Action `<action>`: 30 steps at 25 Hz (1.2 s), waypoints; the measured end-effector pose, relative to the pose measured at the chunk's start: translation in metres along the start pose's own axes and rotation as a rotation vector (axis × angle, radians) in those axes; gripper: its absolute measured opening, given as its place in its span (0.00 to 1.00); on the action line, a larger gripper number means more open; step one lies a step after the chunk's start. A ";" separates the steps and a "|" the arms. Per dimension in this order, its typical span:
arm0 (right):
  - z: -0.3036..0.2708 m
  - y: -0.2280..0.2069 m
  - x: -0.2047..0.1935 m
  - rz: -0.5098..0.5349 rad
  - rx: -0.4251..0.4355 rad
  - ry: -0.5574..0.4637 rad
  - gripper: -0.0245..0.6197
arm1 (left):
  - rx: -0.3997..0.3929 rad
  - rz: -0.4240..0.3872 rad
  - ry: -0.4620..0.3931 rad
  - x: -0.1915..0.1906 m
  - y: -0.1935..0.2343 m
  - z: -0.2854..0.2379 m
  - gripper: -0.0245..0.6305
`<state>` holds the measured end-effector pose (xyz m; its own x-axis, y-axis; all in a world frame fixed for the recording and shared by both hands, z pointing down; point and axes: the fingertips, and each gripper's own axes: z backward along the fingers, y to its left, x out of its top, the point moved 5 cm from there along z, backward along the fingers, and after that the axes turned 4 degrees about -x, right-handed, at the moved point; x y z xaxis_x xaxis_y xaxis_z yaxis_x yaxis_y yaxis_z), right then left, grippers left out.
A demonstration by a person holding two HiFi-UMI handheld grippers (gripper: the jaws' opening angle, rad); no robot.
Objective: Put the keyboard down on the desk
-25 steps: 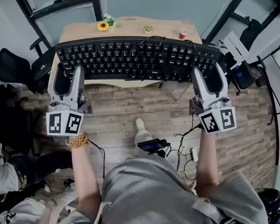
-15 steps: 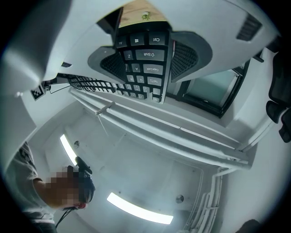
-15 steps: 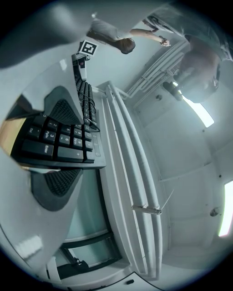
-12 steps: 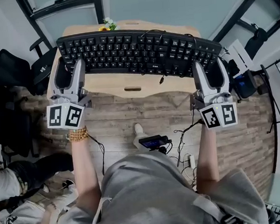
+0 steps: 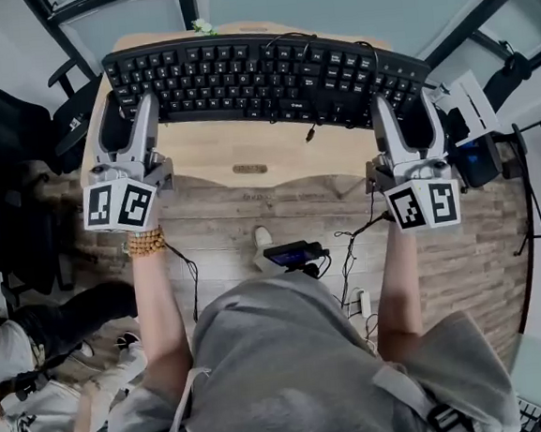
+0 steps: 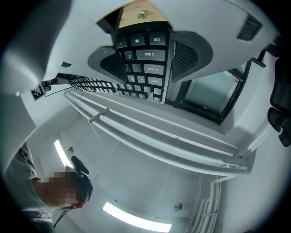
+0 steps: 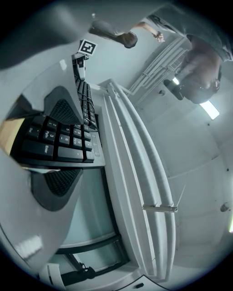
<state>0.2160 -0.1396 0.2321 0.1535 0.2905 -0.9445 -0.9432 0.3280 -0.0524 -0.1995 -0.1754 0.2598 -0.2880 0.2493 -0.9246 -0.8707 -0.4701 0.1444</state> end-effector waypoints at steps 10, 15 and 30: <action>0.004 0.002 -0.001 -0.004 -0.027 0.001 0.51 | -0.024 0.006 0.013 -0.001 0.004 -0.006 0.52; 0.000 -0.002 -0.003 -0.024 -0.001 0.001 0.50 | 0.003 -0.009 0.016 0.003 -0.001 -0.001 0.52; -0.003 -0.006 -0.007 -0.052 0.025 0.006 0.50 | 0.042 -0.033 0.018 0.004 -0.004 0.002 0.52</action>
<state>0.2200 -0.1467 0.2376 0.1999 0.2671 -0.9427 -0.9263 0.3651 -0.0930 -0.1982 -0.1711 0.2563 -0.2516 0.2489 -0.9353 -0.8957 -0.4259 0.1276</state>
